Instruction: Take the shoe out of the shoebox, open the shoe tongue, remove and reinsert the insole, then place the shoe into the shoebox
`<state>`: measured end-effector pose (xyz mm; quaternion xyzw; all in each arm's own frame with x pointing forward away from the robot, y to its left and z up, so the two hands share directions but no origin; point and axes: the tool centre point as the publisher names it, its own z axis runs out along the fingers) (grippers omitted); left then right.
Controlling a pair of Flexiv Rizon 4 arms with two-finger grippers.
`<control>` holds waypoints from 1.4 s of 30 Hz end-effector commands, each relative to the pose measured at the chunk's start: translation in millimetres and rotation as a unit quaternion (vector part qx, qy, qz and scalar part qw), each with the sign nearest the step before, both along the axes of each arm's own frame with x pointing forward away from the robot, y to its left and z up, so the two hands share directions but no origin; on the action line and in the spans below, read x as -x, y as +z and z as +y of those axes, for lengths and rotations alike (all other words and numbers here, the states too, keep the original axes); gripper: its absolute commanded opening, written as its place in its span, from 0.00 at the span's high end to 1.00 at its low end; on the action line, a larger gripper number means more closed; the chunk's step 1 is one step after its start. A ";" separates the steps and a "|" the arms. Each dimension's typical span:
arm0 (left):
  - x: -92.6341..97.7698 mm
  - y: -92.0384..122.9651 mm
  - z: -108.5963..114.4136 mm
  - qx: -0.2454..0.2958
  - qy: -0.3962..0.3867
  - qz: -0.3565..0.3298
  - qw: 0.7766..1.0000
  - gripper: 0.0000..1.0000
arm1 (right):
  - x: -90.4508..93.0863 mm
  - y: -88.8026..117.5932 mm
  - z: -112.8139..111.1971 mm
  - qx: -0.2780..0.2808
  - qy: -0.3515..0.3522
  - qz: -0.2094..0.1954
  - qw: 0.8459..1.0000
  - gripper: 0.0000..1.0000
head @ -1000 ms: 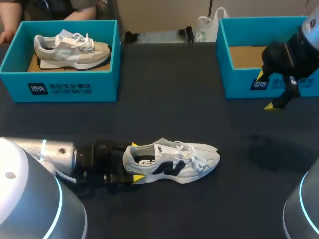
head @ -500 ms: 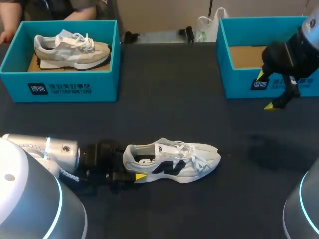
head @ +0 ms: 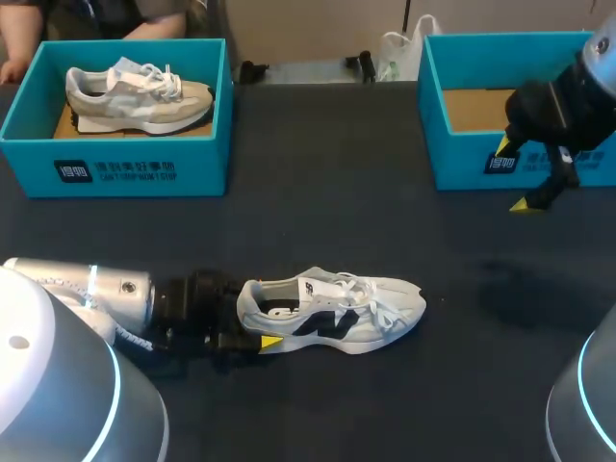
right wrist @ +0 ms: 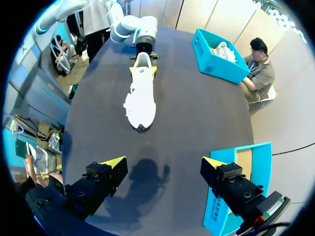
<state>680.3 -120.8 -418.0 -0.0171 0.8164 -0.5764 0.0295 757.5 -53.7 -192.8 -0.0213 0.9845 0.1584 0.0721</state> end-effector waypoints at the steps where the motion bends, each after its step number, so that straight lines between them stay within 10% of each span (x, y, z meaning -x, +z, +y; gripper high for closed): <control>1: -1.7 -2.7 0.4 -0.002 -0.001 0.001 1.000 1.00 | 0.3 -1.0 1.0 -0.011 -0.032 0.000 0.999 0.00; 14: -1.7 -2.7 0.4 -0.002 -0.001 0.001 1.000 1.00 | 1.5 13.4 59.2 -0.039 -0.261 -0.011 0.964 0.00; 32: -1.7 -2.7 0.4 -0.002 -0.001 0.001 1.000 1.00 | 32.3 3.7 143.7 0.005 -0.532 0.001 0.847 0.00; 42: -1.7 -2.7 0.4 -0.002 -0.001 0.001 1.000 1.00 | 46.7 -11.9 186.9 0.010 -0.536 0.026 0.844 0.00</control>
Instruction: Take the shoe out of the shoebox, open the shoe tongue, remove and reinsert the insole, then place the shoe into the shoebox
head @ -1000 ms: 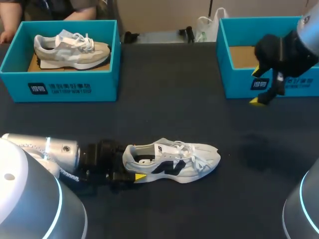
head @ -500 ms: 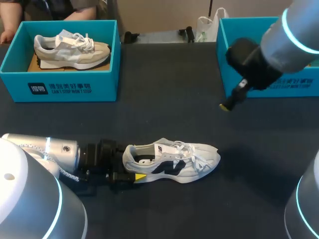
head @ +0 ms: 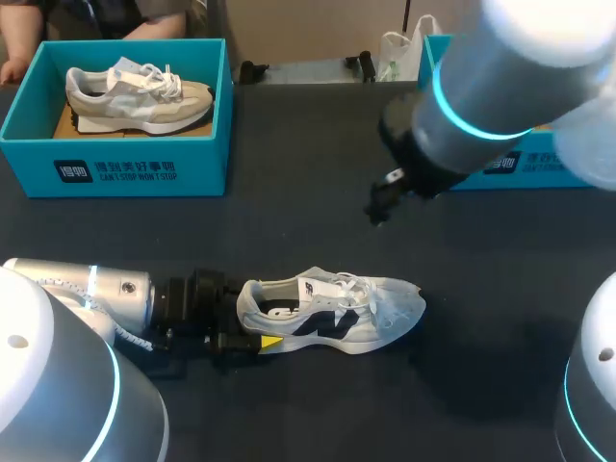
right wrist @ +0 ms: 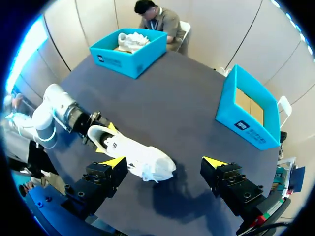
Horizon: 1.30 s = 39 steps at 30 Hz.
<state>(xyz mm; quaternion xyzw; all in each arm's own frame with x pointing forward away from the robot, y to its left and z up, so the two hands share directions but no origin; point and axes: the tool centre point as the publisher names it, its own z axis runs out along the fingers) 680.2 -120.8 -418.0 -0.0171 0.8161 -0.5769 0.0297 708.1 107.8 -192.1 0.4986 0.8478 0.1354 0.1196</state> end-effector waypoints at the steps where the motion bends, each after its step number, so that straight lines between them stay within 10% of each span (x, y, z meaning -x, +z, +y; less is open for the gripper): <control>1: -1.8 -2.6 0.3 -0.002 -0.001 0.001 1.000 1.00 | 0.5 -17.0 30.8 0.034 -0.022 0.035 0.999 0.00; 19: -1.8 -2.6 0.3 -0.002 -0.001 0.001 1.000 1.00 | 0.5 -17.0 30.8 0.034 -0.022 0.035 0.999 0.00; 28: -1.8 -2.6 0.3 -0.002 -0.001 0.001 1.000 1.00 | -1.9 -36.9 45.8 0.044 -0.206 0.020 0.977 0.00; 39: -1.8 -2.6 0.3 -0.002 -0.001 0.001 1.000 1.00 | 10.0 -51.6 64.1 0.079 -0.265 0.024 0.961 0.00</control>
